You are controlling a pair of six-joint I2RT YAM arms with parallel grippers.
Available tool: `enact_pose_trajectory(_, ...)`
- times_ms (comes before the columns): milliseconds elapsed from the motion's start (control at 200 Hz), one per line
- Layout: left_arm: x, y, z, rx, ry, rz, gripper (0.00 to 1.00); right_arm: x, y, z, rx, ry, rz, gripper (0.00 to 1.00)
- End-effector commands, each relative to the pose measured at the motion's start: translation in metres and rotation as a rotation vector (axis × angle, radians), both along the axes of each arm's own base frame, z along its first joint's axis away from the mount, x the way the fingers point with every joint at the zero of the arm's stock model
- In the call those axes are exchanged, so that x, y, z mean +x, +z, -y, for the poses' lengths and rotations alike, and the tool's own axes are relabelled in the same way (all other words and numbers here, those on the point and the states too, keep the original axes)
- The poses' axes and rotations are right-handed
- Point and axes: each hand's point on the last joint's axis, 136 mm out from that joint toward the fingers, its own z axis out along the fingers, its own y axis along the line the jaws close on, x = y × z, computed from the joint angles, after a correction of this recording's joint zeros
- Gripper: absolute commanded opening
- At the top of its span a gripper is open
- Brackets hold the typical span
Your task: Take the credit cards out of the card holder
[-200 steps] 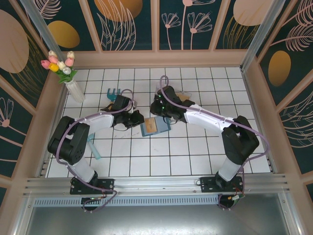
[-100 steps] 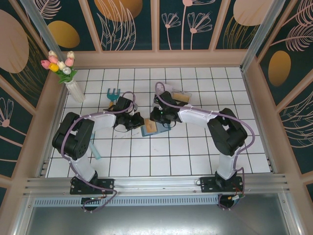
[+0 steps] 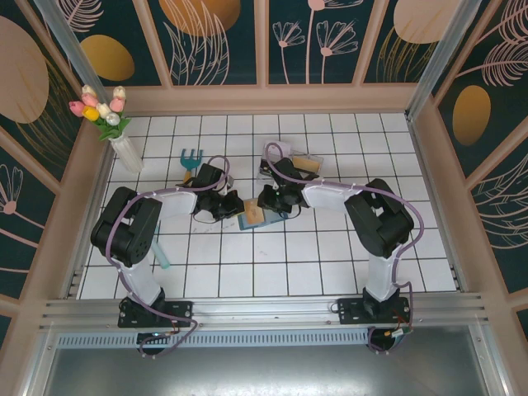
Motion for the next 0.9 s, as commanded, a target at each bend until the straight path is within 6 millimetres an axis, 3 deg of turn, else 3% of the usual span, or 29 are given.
enact_pose_trajectory(0,0.000,-0.003,0.000,0.023,-0.006,-0.003,0.08,-0.005,-0.009,-0.003,0.022,0.053,-0.009,0.22)
enact_pose_trajectory(295,-0.005,-0.011,-0.006,0.054,-0.006,-0.018,0.08,-0.005,-0.021,0.006,-0.006,0.072,-0.020,0.21)
enact_pose_trajectory(460,-0.007,-0.014,-0.007,0.058,-0.007,-0.025,0.08,-0.015,-0.023,-0.003,0.029,0.196,-0.006,0.21)
enact_pose_trajectory(596,-0.006,-0.017,-0.008,0.070,-0.009,-0.024,0.08,-0.018,-0.029,0.004,0.019,0.257,0.012,0.21)
enact_pose_trajectory(896,-0.007,-0.022,-0.010,0.084,-0.005,-0.033,0.08,-0.021,-0.021,-0.001,0.098,0.353,0.037,0.21)
